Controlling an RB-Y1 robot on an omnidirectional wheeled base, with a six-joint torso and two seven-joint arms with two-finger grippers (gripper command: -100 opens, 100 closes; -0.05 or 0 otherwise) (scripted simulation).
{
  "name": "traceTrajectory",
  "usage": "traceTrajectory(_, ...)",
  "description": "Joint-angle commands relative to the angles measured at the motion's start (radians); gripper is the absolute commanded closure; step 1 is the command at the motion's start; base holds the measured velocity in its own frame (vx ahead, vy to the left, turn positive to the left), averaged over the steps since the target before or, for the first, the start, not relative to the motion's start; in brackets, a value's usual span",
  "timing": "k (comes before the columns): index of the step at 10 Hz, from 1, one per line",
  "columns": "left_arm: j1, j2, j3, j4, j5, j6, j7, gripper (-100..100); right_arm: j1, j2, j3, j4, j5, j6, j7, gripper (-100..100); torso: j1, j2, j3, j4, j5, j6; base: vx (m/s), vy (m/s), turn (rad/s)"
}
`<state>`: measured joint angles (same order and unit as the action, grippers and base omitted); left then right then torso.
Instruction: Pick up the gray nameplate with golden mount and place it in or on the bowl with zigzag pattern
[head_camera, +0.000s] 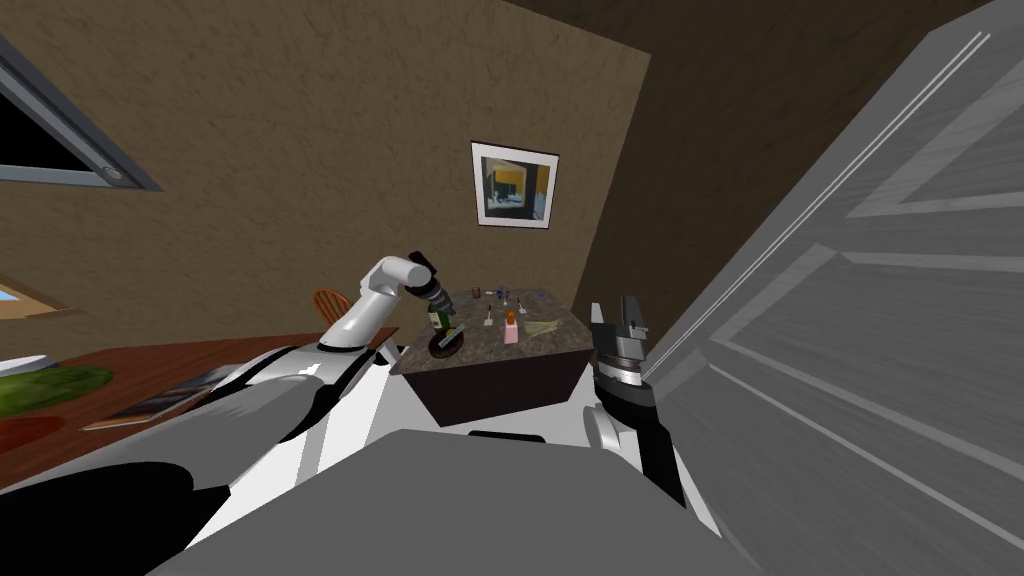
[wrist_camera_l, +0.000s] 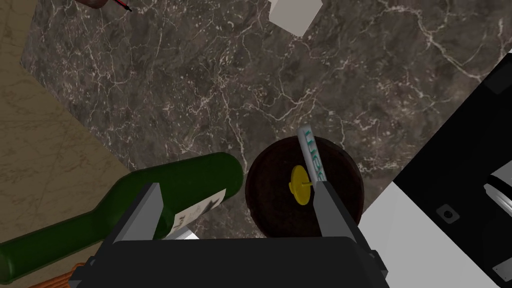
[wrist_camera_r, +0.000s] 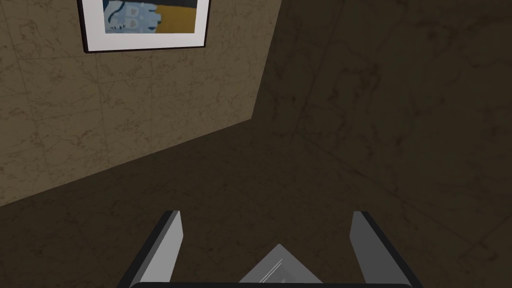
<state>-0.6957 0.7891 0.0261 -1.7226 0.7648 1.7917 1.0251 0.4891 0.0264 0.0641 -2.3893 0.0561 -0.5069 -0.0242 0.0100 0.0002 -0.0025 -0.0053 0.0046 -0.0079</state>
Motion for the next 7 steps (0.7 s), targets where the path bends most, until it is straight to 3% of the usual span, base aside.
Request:
traceTrajectory(1,-0.001,0.002,0.003,0.05,0.001,-0.004,-0.006,-100,0.0,0.0,0.0,0.0,0.0,0.0,0.0,0,0.0,0.0,0.0,0.0,0.0,0.0,0.006,0.005,0.005)
traceTrajectory(2,-0.001,0.002,0.003,0.082,0.001,-0.004,-0.006,-100,0.0,0.0,0.0,0.0,0.0,0.0,0.0,0,0.0,-0.001,0.0,0.0,0.0,0.0,0.0,0.0,0.0)
traceTrajectory(3,-0.053,-0.051,0.001,0.112,-0.052,-0.053,-0.053,-100,0.0,0.0,0.0,0.0,0.0,0.0,0.0,0,0.001,-0.001,0.0,0.0,0.0,0.0,-0.045,-0.02,0.264)
traceTrajectory(5,-0.106,-0.055,0.001,0.157,-0.057,-0.06,-0.094,-100,0.0,0.0,0.0,0.0,0.0,0.0,0.0,0,-0.002,0.003,0.002,0.001,-0.001,0.0,-0.06,-0.033,0.051)
traceTrajectory(7,-0.127,-0.055,0.001,0.209,-0.057,-0.06,-0.099,-100,0.0,0.0,0.0,0.0,0.0,0.0,0.0,0,-0.001,0.002,0.001,0.0,0.0,0.0,-0.007,0.002,-0.012)
